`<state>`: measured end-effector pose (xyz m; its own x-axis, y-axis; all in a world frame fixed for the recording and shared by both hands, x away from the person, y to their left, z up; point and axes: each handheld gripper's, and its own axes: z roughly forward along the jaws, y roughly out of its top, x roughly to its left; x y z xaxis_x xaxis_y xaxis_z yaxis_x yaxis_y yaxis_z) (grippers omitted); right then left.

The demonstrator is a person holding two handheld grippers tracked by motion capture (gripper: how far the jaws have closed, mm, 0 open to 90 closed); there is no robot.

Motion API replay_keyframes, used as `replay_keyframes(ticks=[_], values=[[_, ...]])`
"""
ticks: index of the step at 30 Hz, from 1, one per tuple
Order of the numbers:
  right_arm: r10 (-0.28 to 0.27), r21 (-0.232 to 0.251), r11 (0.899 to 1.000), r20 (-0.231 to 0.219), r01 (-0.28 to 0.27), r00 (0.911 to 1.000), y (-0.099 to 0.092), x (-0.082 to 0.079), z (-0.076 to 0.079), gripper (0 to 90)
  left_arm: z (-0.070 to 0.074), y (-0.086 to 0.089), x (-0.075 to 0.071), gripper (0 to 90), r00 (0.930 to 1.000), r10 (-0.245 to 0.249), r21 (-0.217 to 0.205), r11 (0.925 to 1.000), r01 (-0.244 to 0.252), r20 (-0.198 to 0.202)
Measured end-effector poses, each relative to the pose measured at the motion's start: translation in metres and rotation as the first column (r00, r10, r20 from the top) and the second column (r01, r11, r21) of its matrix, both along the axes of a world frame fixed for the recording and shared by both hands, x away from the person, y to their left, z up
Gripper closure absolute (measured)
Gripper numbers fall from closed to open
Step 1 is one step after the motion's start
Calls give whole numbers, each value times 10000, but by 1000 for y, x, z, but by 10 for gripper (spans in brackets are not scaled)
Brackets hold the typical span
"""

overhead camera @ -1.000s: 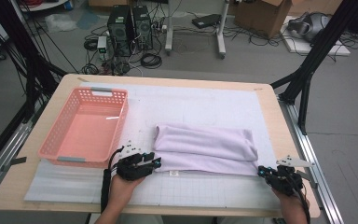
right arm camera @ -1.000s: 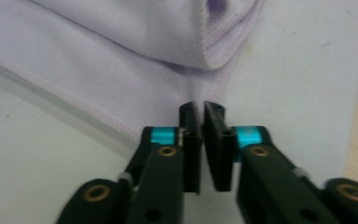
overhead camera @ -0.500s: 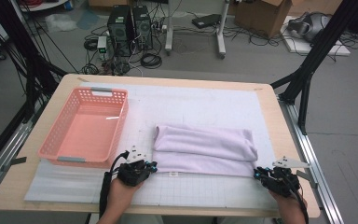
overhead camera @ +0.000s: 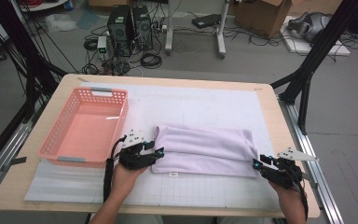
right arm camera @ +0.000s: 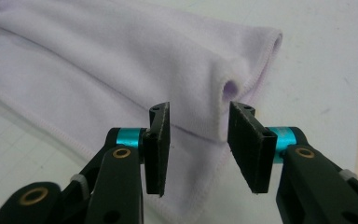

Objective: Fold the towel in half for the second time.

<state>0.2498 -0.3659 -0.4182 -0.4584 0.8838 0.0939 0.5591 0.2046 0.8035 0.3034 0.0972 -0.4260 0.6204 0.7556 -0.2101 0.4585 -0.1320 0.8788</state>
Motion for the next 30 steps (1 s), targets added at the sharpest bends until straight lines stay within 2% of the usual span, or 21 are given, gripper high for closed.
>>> replay_keyframes(ticks=[1,3,4,6,7,9,11,13,18,24,26,28,30], values=[[21,3,10000,10,-21,10000,2,2,0,585,1,-1,5,524,9999,105,-76,9999,-105,24],[-46,16,10000,21,46,10000,4,7,0,585,1,-3,17,552,9988,342,129,9993,-338,-339],[-58,-7,10000,73,59,10000,5,10,1,585,0,-5,22,565,9973,428,96,9991,-423,-595],[-161,31,9999,109,161,9998,7,15,1,589,-5,-8,29,621,9928,539,159,9985,-525,-1072],[-234,48,9997,108,233,9997,8,18,1,598,-8,-9,30,680,9908,564,243,9983,-538,-1229],[-356,149,9993,87,355,9993,9,25,0,615,-11,-10,31,845,9903,611,364,9977,-570,-1252],[-313,233,9992,-49,315,9995,10,32,-2,710,-9,-9,28,875,9929,472,173,9988,-456,-1090],[-142,200,9997,-217,146,9997,10,36,-5,859,-5,-7,22,876,9951,211,-38,9998,-216,-967],[-138,128,9998,-94,139,9999,7,26,-5,874,-6,4,0,875,9974,-259,-554,9982,221,-679],[89,127,9999,93,-90,9999,-1,3,-4,874,-18,16,-26,858,9952,-581,-377,9978,552,-791],[140,124,9998,-28,-139,9999,-3,-2,-4,861,-21,18,-31,785,9924,-810,-426,9961,773,-924],[18,171,9999,13,-18,10000,-5,-5,-4,739,-19,18,-33,599,9931,-776,-466,9962,737,-876],[-217,475,9987,249,205,9995,-7,-6,1,654,-15,16,-33,549,9949,-765,-529,9959,731,-651]])
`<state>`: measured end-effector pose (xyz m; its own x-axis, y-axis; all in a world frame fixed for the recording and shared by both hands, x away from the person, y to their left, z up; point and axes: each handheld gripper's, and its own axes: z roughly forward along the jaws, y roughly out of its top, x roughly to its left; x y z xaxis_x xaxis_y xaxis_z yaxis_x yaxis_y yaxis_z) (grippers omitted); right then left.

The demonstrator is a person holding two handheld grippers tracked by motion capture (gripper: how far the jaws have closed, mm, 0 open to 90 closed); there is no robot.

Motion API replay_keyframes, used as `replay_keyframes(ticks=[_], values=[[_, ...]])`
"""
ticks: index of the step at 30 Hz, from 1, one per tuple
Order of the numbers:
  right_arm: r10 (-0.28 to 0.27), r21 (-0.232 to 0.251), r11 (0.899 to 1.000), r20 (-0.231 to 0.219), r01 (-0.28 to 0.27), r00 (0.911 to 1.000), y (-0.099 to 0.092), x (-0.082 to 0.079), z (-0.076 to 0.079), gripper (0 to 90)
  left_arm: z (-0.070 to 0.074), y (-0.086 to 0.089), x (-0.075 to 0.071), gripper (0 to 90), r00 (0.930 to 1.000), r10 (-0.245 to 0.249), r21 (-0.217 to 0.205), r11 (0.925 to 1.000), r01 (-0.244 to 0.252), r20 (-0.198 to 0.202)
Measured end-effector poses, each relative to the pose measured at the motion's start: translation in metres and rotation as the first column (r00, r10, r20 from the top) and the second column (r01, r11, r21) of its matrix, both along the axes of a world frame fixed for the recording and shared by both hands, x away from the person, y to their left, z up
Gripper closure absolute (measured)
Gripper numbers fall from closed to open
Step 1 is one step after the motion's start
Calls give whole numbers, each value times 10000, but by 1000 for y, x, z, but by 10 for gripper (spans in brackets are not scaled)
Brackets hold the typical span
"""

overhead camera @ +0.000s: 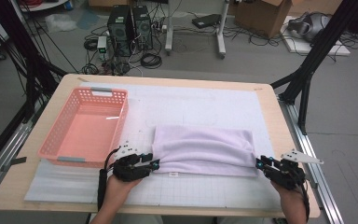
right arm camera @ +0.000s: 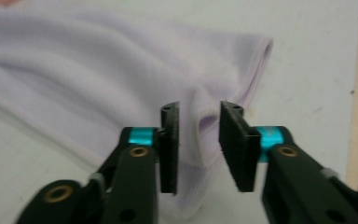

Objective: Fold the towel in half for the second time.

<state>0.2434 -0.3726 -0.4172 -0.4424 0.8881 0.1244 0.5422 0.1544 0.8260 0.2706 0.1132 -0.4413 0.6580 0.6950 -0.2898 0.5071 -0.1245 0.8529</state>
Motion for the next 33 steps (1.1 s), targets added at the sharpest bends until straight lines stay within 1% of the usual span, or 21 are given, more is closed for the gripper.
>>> replay_keyframes(ticks=[2,3,4,5,6,7,8,9,10,12,15,18,20,21,22,23,24,26,28,30,33], values=[[-234,208,9995,231,229,9995,1,1,5,608,4,-3,4,529,10000,26,-30,10000,-25,50],[-230,132,9997,240,226,9994,3,3,6,595,5,-5,8,538,10000,60,-5,10000,-60,-6],[-202,-73,9998,231,204,9995,5,6,5,579,4,-8,12,562,9998,91,-21,10000,-91,-201],[-179,-282,9994,127,183,9998,8,10,3,578,3,-10,16,613,9990,76,22,10000,-75,-446],[-138,-374,9992,-43,137,9999,11,14,0,584,1,-12,19,679,9978,242,138,9996,-234,-614],[-149,-548,9984,-86,144,9999,14,18,-2,605,-1,-14,21,751,9973,279,278,9993,-260,-682],[-132,-650,9978,-191,119,9997,15,21,-5,702,-2,-15,21,845,9976,310,387,9988,-287,-617],[-18,-703,9975,-277,-2,9996,16,23,-7,759,-2,-15,21,867,9978,323,357,9989,-303,-571],[34,-697,9975,-399,-62,9992,16,24,-8,847,-2,-13,20,871,9981,268,253,9994,-254,-560],[150,-669,9976,-278,-169,9995,14,20,-8,853,1,-9,16,875,9988,195,152,9997,-189,-445],[258,-357,9990,-3,-258,9997,7,10,-4,852,4,0,8,875,9995,36,-6,10000,-36,-308],[476,-274,9985,96,-473,9988,2,-2,-2,851,3,6,0,874,9989,-349,-137,9993,345,-321],[568,-197,9982,-43,-569,9984,-2,-10,-3,837,2,6,-4,864,9985,-447,-156,9989,442,-328],[653,-152,9977,-256,-657,9975,-3,-12,-5,782,-1,8,-10,811,9975,-624,-179,9979,619,-326],[650,-193,9976,-398,-658,9971,-4,-14,-6,700,-1,8,-10,707,9971,-597,-212,9980,588,-472],[458,-243,9986,-345,-466,9984,-5,-17,-6,642,0,8,-11,611,9975,-480,-260,9986,467,-522],[331,-68,9994,-208,-332,9992,-6,-19,-5,631,1,9,-11,569,9982,-421,-359,9985,406,-420],[88,176,9998,214,-91,9997,-9,-22,2,606,4,9,-11,523,9993,-265,-491,9985,252,-259],[-68,308,9995,485,53,9988,-7,-22,6,620,5,9,-11,506,9998,-136,-510,9986,130,-112],[-34,-9,10000,484,34,9988,-1,-19,4,633,2,8,-8,508,9995,-32,-368,9993,20,-320],[11,-776,9970,21,-9,10000,10,-10,-7,612,-4,5,-5,522,9983,242,-29,9997,-244,-538]])
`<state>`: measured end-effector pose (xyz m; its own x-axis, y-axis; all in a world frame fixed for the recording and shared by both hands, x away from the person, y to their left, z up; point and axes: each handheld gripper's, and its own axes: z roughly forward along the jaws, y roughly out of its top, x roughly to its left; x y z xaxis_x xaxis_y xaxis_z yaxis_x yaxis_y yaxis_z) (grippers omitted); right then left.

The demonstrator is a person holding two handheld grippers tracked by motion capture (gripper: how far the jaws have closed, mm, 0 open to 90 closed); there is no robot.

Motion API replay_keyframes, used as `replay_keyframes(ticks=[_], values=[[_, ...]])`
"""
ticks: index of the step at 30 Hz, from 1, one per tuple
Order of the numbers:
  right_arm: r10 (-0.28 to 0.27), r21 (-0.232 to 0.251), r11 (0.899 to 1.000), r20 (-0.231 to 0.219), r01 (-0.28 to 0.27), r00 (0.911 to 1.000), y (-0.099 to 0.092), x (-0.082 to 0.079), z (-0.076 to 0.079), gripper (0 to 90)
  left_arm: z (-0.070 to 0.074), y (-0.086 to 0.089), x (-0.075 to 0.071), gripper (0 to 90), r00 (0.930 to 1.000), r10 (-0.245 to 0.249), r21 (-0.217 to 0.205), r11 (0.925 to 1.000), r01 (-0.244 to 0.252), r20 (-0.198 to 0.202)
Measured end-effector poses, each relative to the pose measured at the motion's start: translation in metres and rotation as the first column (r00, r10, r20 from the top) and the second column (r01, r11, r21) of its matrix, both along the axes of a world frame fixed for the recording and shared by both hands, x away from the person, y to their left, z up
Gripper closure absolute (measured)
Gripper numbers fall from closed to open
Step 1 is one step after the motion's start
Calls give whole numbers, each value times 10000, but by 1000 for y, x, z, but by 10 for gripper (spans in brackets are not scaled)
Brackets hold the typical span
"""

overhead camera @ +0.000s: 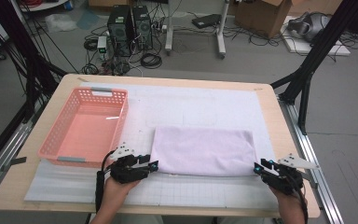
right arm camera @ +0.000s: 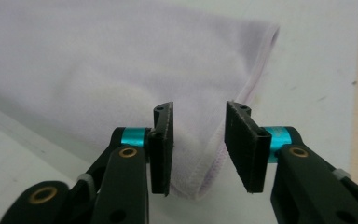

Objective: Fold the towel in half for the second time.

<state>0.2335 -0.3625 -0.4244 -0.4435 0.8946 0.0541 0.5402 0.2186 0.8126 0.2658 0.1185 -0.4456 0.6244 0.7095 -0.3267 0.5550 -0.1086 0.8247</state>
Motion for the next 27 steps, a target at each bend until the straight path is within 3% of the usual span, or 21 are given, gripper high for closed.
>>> replay_keyframes(ticks=[5,8,10,14,16,21,24,25,27], values=[[-95,-814,9967,-789,30,9968,3,9,-17,671,-9,-6,2,632,9984,209,875,9960,-163,-529],[-304,-305,9992,-1105,272,9934,-5,9,-19,654,-8,-9,0,663,9989,195,1195,9927,-143,-421],[-417,-307,9988,-1188,383,9920,-8,6,-17,643,-6,-10,-3,648,9994,180,1312,9913,-142,-280],[-263,-172,9995,-601,253,9978,-10,2,-9,640,4,-6,-3,559,9983,64,674,9977,-104,588],[-256,77,9996,-232,258,9994,-11,4,-4,643,7,-7,2,530,9960,43,610,9981,-98,888],[-112,34,9999,-37,112,9999,-9,26,-1,691,10,-16,27,552,9954,-23,204,9998,4,953],[308,130,9994,-69,-307,9995,-6,46,-1,728,11,-24,46,617,9938,-174,335,9993,138,1101],[421,144,9990,-62,-420,9991,-5,53,-1,718,11,-27,51,617,9928,19,236,9997,-48,1197],[526,103,9986,-204,-524,9984,0,66,-1,698,11,-31,63,615,9947,88,351,9993,-124,1027]])
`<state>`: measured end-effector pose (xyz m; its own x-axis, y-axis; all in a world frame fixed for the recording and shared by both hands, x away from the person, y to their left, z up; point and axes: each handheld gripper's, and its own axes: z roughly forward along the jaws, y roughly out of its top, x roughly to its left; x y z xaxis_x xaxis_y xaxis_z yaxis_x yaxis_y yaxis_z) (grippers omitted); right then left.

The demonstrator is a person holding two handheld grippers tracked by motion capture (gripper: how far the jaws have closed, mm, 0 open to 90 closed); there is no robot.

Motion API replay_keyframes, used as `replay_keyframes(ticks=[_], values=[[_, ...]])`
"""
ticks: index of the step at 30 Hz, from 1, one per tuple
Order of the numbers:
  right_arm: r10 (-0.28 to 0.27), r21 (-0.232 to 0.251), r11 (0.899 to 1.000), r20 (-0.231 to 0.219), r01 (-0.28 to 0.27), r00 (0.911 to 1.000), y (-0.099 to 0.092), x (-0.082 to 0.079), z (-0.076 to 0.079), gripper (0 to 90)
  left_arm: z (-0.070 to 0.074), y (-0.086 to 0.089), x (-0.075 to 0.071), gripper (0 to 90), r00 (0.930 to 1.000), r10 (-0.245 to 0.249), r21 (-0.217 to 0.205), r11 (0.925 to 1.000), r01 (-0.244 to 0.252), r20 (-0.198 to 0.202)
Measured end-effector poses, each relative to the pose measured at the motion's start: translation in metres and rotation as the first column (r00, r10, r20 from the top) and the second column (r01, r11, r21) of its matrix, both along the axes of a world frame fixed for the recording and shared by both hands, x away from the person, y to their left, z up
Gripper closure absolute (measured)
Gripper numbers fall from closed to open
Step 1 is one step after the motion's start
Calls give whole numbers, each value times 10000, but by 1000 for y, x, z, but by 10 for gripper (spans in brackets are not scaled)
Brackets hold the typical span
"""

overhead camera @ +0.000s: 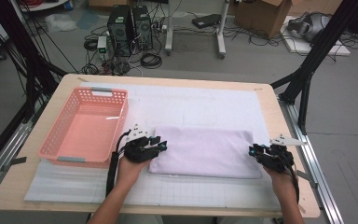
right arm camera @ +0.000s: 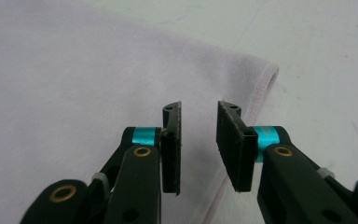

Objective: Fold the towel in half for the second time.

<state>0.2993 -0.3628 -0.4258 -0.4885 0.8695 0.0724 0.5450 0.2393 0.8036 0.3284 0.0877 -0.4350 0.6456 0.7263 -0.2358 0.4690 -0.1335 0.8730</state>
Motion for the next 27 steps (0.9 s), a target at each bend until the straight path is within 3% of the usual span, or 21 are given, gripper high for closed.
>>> replay_keyframes(ticks=[5,10,13,16,17,18,20,21,24,27], values=[[88,-418,9991,-147,-94,9999,10,29,-2,666,-2,-11,28,608,9992,385,517,9979,-379,-119],[189,-544,9983,-211,-201,9996,22,52,-6,731,-9,-20,52,611,9957,842,1194,9897,-789,-394],[12,-845,9964,-370,-43,9993,27,64,-13,757,-16,-22,55,659,9898,1383,1773,9755,-1301,-347],[-474,-1081,9931,-238,445,9986,25,70,-18,821,-14,-27,52,731,9820,1887,2433,9521,-1852,92],[-880,-1573,9838,-40,863,9961,23,70,-18,848,-14,-28,51,734,9767,2138,2584,9426,-2115,197],[-1153,-1684,9791,22,1140,9933,20,70,-18,863,-14,-27,50,738,9717,2355,2527,9393,-2322,176],[-1449,-1195,9826,-128,1423,9894,13,71,-18,867,-12,-24,49,734,9672,2542,2303,9411,-2478,19],[-1492,-1157,9825,-195,1460,9886,11,69,-17,852,-11,-21,48,706,9678,2513,2264,9421,-2476,127],[-1356,-929,9865,-44,1347,9907,6,62,-8,767,-9,-12,43,568,9747,2233,1781,9593,-2190,-44],[-1150,-216,9931,16,1150,9934,-1,50,0,712,-8,-2,37,561,9820,1887,1209,9750,-1863,-83]])
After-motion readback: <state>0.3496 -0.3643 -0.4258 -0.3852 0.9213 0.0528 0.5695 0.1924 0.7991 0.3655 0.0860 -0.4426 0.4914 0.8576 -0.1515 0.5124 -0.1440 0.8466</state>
